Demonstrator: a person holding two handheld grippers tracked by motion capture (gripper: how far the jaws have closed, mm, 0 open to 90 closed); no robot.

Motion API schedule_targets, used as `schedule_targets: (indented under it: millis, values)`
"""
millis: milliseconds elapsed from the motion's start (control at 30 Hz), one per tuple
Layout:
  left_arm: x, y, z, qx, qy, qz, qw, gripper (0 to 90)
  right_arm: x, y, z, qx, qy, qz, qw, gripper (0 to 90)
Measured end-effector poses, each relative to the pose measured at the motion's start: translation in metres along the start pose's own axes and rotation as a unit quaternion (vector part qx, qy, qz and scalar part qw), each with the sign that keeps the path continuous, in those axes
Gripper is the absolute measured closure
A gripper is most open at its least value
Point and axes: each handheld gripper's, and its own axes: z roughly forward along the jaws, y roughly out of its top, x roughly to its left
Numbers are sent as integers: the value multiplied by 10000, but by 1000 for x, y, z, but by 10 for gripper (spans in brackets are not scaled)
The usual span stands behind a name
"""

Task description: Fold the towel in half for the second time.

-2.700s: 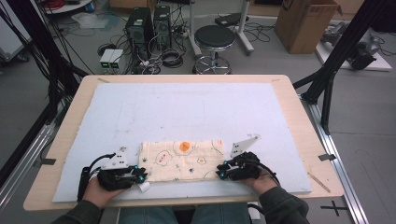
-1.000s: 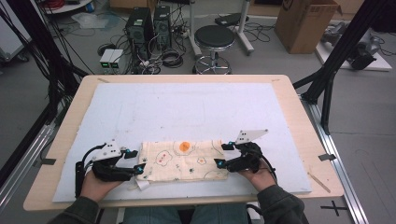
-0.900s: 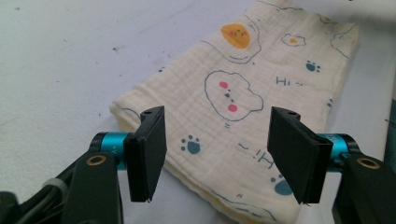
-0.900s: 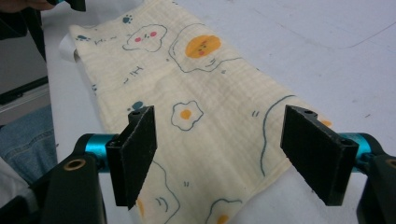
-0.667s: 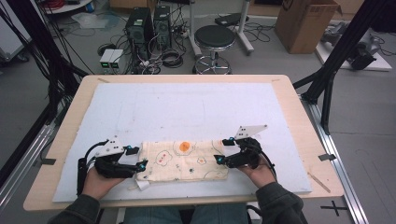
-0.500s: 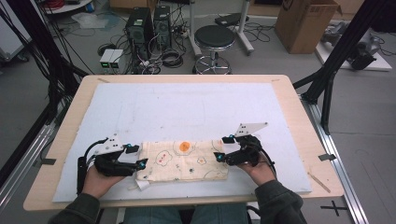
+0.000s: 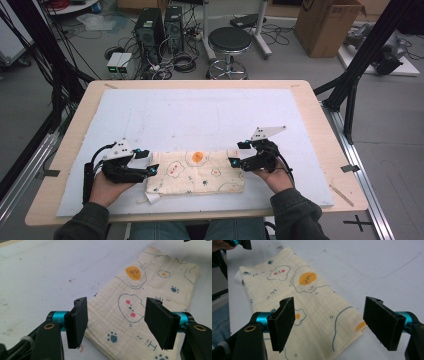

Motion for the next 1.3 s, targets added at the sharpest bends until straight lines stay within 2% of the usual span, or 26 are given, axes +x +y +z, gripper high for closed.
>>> schedule_targets:
  millis: [333,500,767,967,1033,1300]
  values:
    - [8,2,1,-30,46,-128,9999,376,-8,2,3,43,-67,65,9999,262]
    - [17,11,4,-20,126,-229,9997,393,-15,11,2,30,-144,79,9999,271]
    - [28,27,17,14,252,-304,9992,408,-26,27,1,122,-314,69,9994,281]
    - [38,33,26,-34,382,-498,9980,433,-38,28,6,242,-422,264,9985,326]
    - [42,31,31,39,406,-550,9977,439,-41,27,9,352,-481,345,9976,333]
    - [51,24,44,327,355,-560,9973,455,-47,19,22,586,-363,410,9968,449]
